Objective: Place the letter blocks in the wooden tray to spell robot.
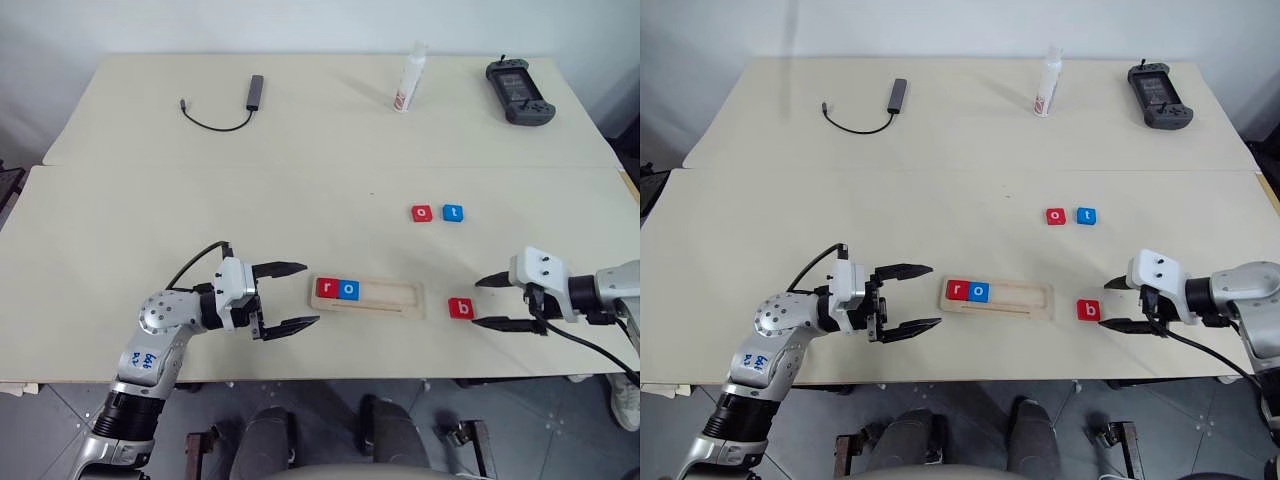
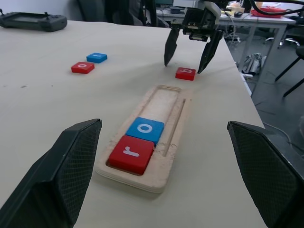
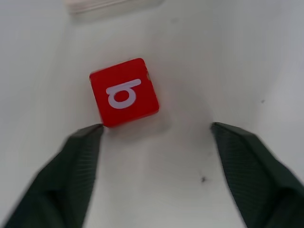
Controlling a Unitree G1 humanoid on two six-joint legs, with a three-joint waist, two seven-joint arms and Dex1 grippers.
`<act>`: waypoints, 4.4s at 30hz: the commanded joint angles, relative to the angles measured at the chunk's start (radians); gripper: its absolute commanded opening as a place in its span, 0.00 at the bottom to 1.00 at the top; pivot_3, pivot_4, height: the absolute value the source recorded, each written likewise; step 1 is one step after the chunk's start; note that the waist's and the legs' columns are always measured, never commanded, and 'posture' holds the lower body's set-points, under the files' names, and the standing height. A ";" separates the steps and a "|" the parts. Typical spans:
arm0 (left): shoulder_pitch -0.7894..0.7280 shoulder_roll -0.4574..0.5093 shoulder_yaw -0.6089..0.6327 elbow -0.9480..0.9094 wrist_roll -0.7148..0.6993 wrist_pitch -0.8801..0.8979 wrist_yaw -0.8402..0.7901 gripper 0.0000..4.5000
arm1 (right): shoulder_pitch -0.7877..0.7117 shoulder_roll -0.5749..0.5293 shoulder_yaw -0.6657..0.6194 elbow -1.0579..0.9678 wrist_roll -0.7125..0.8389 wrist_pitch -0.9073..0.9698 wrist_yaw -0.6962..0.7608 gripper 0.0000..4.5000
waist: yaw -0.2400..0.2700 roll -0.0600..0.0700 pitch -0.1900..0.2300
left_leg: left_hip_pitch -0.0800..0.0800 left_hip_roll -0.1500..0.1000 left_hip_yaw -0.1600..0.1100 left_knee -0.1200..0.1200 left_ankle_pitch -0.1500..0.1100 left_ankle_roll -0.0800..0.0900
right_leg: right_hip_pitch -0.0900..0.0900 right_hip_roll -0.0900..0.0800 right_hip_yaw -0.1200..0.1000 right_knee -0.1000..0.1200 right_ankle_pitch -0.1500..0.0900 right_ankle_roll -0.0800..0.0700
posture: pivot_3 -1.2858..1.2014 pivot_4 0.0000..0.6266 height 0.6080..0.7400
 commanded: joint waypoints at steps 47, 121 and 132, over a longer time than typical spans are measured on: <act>0.031 0.035 0.011 -0.041 0.005 -0.036 -0.001 1.00 | -0.241 0.032 0.123 -0.194 0.091 0.203 0.163 0.32 | -0.001 0.000 0.000 | -0.001 0.001 -0.001 0.001 0.000 0.000 | 0.000 0.000 -0.001 0.001 0.000 0.000 | 0.52 0.24 1.00; 0.037 0.018 -0.007 -0.057 0.012 -0.024 0.039 1.00 | -0.203 0.125 0.206 -0.540 0.104 0.580 -0.179 0.00 | -0.001 0.000 0.000 | -0.002 0.000 -0.001 0.001 0.000 -0.001 | -0.001 0.000 -0.001 0.001 0.000 0.000 | 0.52 0.24 1.00; 0.018 0.016 -0.010 -0.041 0.012 -0.025 0.028 1.00 | -0.160 0.119 0.242 -0.495 0.050 0.576 -0.236 0.00 | -0.001 0.000 0.000 | -0.002 0.000 -0.001 0.001 0.000 -0.001 | -0.001 0.000 -0.001 0.000 0.000 0.000 | 0.52 0.24 1.00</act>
